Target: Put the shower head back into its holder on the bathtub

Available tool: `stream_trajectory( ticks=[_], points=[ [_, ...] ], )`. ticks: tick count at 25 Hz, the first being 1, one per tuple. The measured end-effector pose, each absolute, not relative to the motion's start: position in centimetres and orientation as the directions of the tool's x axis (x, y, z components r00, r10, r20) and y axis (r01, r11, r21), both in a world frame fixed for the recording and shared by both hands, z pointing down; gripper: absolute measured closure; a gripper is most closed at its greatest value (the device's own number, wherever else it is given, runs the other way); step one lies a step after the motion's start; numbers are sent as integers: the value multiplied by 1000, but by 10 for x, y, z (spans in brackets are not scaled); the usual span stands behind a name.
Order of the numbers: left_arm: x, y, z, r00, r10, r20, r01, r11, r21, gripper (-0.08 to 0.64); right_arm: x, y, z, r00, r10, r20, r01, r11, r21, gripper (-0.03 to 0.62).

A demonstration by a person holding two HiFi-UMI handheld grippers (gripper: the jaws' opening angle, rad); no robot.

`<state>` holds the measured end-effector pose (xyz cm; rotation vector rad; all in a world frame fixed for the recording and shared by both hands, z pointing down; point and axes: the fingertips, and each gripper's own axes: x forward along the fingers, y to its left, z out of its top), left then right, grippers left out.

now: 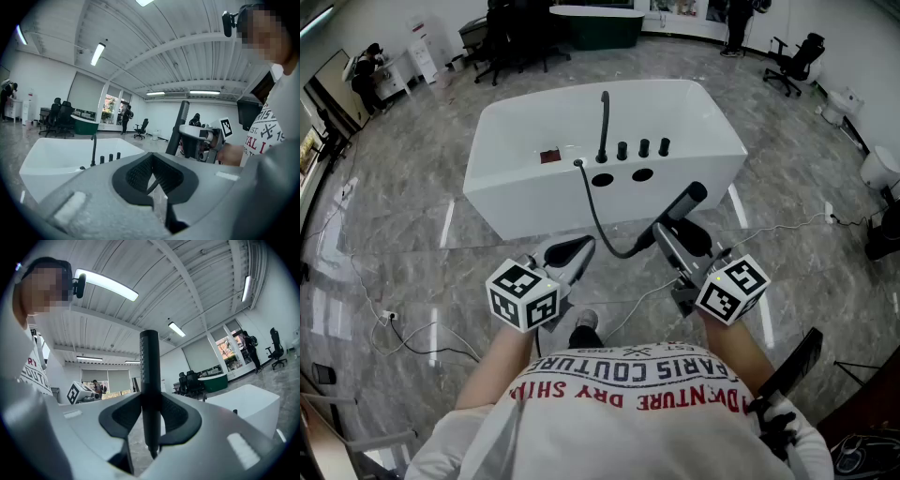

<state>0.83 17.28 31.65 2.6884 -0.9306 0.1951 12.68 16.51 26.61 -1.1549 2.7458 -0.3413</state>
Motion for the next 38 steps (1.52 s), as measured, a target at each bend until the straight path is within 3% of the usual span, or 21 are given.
stream_trajectory(
  ticks=[24,30,38],
  points=[
    [12,175,314,783,-582,220,-621,-748,233,558,124,167,255,-723,-685,-87,-646,715,-267,463],
    [18,180,331,766,-583,269,-639,-737,221,557,135,171,253,-721,-684,-112,-633,716,-295,461],
    [27,154,345,766,-561,312,-637,-727,257,486,143,148,236,-721,-682,-120,-624,715,-315,461]
  ],
)
